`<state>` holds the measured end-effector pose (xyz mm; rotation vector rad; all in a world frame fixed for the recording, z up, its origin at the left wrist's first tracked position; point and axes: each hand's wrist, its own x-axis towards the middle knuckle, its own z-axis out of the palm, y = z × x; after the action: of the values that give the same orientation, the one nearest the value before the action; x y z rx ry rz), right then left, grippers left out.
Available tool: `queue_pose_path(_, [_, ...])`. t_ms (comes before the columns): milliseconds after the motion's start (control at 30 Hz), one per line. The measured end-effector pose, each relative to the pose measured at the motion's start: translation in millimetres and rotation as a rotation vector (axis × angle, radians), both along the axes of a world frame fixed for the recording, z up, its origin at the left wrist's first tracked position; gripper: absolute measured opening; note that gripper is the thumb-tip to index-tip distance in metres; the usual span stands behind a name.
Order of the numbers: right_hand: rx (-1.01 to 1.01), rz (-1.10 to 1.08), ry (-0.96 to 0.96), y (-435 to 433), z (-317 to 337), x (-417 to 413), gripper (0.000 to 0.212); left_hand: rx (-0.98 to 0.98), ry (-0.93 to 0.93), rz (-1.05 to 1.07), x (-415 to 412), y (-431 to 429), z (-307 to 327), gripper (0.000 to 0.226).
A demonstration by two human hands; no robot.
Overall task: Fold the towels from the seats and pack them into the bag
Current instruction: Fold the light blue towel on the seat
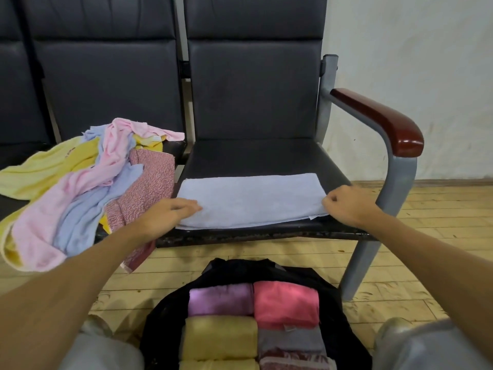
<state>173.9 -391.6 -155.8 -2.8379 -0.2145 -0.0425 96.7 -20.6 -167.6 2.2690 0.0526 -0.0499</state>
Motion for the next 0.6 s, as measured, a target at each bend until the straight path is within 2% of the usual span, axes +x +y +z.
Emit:
queue_pose_path(67, [0.074,-0.078,-0.005,7,-1,4,0.047,0.113,-0.151,0.104,9,3,-5,0.028])
queue_pose_path(133, [0.064,-0.123,0.009,11,-4,9,0.041,0.234,-0.198,0.217,21,10,-15,0.027])
queue_pose_path(233, [0.107,-0.197,0.06,14,-9,18,0.024,0.292,-0.027,0.367,35,13,-23,0.03])
queue_pose_path(333, [0.237,-0.283,0.136,17,-10,26,0.027,0.407,0.134,0.412,47,8,-30,0.051])
queue_pose_path(400, [0.294,-0.315,0.189,20,-7,27,0.029,0.313,0.143,0.43,52,1,-27,0.046])
queue_pose_path(500, [0.341,-0.328,0.256,21,0,27,0.025,0.158,0.132,0.42,49,-11,-20,0.019])
queue_pose_path(567, [0.403,-0.319,0.304,21,3,25,0.02,0.083,0.126,0.421,44,-17,-13,0.022])
queue_pose_path(600, [0.445,-0.319,0.316,20,4,25,0.021,0.023,0.125,0.427,41,-17,-10,0.016])
